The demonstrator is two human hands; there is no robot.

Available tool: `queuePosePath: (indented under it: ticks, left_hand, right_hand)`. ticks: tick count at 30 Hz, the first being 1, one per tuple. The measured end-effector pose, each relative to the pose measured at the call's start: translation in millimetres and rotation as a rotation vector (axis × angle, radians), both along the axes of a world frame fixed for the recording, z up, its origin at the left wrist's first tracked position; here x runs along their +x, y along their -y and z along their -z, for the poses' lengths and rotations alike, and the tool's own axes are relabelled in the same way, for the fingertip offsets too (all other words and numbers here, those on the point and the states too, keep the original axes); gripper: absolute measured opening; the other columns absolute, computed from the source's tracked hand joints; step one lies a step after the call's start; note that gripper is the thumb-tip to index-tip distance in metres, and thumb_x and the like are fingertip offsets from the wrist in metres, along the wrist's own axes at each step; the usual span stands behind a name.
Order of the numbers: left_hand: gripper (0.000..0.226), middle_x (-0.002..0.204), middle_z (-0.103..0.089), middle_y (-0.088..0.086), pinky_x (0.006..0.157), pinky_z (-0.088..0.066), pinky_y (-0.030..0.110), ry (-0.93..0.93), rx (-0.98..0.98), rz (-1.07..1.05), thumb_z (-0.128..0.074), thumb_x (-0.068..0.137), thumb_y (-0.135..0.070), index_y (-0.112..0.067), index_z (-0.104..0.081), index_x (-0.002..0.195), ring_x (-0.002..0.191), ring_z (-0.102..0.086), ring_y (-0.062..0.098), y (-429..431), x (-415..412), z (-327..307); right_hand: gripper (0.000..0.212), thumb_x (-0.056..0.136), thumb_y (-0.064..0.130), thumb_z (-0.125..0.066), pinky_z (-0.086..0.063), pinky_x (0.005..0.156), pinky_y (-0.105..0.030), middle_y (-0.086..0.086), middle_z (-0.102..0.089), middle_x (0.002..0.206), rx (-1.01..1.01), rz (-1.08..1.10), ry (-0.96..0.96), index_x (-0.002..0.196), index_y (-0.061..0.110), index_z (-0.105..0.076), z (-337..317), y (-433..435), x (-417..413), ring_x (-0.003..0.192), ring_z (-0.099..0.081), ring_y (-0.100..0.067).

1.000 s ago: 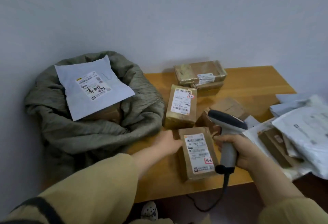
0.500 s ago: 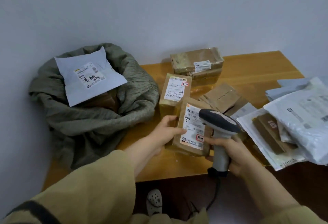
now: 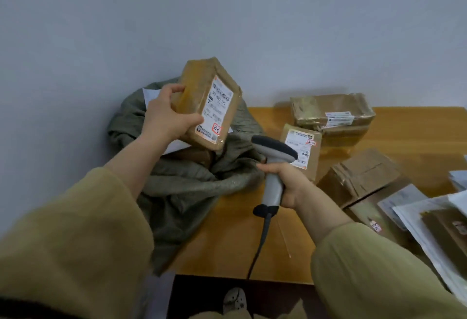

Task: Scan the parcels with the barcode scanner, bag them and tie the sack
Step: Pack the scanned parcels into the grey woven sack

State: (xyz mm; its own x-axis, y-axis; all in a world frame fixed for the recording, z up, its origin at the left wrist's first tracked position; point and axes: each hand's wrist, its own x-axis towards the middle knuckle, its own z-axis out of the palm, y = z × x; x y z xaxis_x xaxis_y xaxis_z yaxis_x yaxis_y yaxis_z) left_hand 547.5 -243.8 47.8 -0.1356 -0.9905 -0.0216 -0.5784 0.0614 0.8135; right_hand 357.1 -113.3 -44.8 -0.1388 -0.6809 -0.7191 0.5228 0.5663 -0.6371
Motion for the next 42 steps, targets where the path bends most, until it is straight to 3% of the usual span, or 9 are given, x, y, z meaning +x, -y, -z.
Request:
queuePosePath:
  ticks: [5, 9, 16, 27, 31, 34, 38, 40, 42]
  left_hand:
    - [0.076, 0.122, -0.052, 0.005, 0.085, -0.055, 0.045, 0.126, 0.038, 0.041, -0.077, 0.063, -0.04, -0.041, -0.041, 0.131, 0.103, -0.058, 0.025, 26, 9, 4]
    - [0.074, 0.124, -0.052, 0.005, 0.087, -0.053, 0.047, 0.227, 0.004, 0.103, -0.077, 0.069, -0.04, -0.038, -0.04, 0.133, 0.108, -0.055, 0.025, 39, 9, 5]
    - [0.079, 0.131, -0.038, 0.01, 0.096, -0.044, 0.047, 0.658, -0.131, 0.316, -0.074, 0.062, -0.057, -0.046, -0.038, 0.131, 0.121, -0.039, 0.032, 39, -11, -19]
    - [0.069, 0.125, -0.047, 0.007, 0.086, -0.034, 0.038, 1.087, -0.371, 0.806, -0.068, 0.071, -0.053, -0.043, -0.043, 0.135, 0.117, -0.042, 0.029, 31, -69, -7]
    - [0.07, 0.149, -0.036, 0.007, 0.115, -0.009, 0.046, 0.688, -0.289, 0.761, -0.064, 0.076, -0.059, -0.034, -0.043, 0.139, 0.139, -0.029, 0.023, 35, -71, 5]
    - [0.058, 0.141, -0.047, 0.009, 0.113, -0.021, 0.042, 0.079, -0.258, 0.195, -0.057, 0.081, -0.037, -0.016, -0.049, 0.135, 0.132, -0.038, 0.025, 40, -38, 17]
    - [0.068, 0.152, -0.02, 0.013, 0.114, -0.02, 0.046, 0.119, 0.066, -0.537, -0.056, 0.084, -0.017, -0.015, -0.027, 0.145, 0.139, -0.02, 0.033, 37, 20, 59]
    - [0.075, 0.155, -0.01, 0.012, 0.117, -0.015, 0.045, 0.045, 0.346, -0.678, -0.057, 0.084, -0.02, -0.015, -0.019, 0.148, 0.142, -0.013, 0.032, 45, 41, 94]
    - [0.081, 0.153, -0.025, 0.015, 0.113, -0.027, 0.05, -0.125, 0.562, -0.677, -0.062, 0.075, -0.031, -0.01, -0.028, 0.145, 0.138, -0.029, 0.035, 63, 63, 137]
  right_hand:
    - [0.015, 0.086, 0.015, -0.066, -0.044, 0.057, -0.037, -0.011, -0.06, 0.075, 0.066, 0.02, 0.097, 0.09, 0.002, -0.06, 5, 23, 22, 0.067, -0.055, -0.027]
    - [0.015, 0.086, 0.014, -0.065, -0.049, 0.06, -0.036, -0.012, -0.065, 0.08, -0.073, 0.16, 0.131, 0.096, 0.004, -0.063, 1, 32, 19, 0.071, -0.06, -0.027]
    - [0.042, 0.061, 0.014, -0.075, -0.057, 0.076, -0.041, -0.007, -0.068, 0.09, -0.484, 0.359, 0.089, 0.102, 0.007, -0.065, -53, 47, -2, 0.087, -0.066, -0.025]
    - [0.044, 0.066, 0.007, -0.073, -0.049, 0.092, -0.046, -0.006, -0.064, 0.102, -0.696, 0.325, 0.034, 0.109, 0.004, -0.061, -62, 36, -13, 0.098, -0.06, -0.024]
    - [0.042, 0.063, 0.009, -0.075, -0.055, 0.08, -0.043, -0.01, -0.065, 0.096, -0.494, 0.458, 0.015, 0.103, 0.006, -0.064, -47, 26, -25, 0.093, -0.063, -0.029]
    - [0.028, 0.071, 0.002, -0.073, -0.056, 0.078, -0.044, -0.009, -0.066, 0.091, -0.42, 0.52, -0.089, 0.097, 0.007, -0.064, -45, 26, -34, 0.093, -0.064, -0.03]
    - [0.048, 0.07, 0.006, -0.078, -0.053, 0.089, -0.049, -0.011, -0.065, 0.11, -0.365, 0.486, -0.227, 0.114, 0.006, -0.06, -52, 39, -28, 0.103, -0.062, -0.03]
    - [0.054, 0.07, 0.01, -0.079, -0.053, 0.087, -0.047, -0.012, -0.063, 0.113, -0.327, 0.438, -0.276, 0.12, 0.008, -0.057, -53, 44, -23, 0.102, -0.061, -0.029]
    - [0.053, 0.071, 0.011, -0.079, -0.053, 0.084, -0.045, -0.011, -0.062, 0.111, -0.296, 0.39, -0.308, 0.12, 0.009, -0.056, -53, 48, -19, 0.101, -0.06, -0.029]
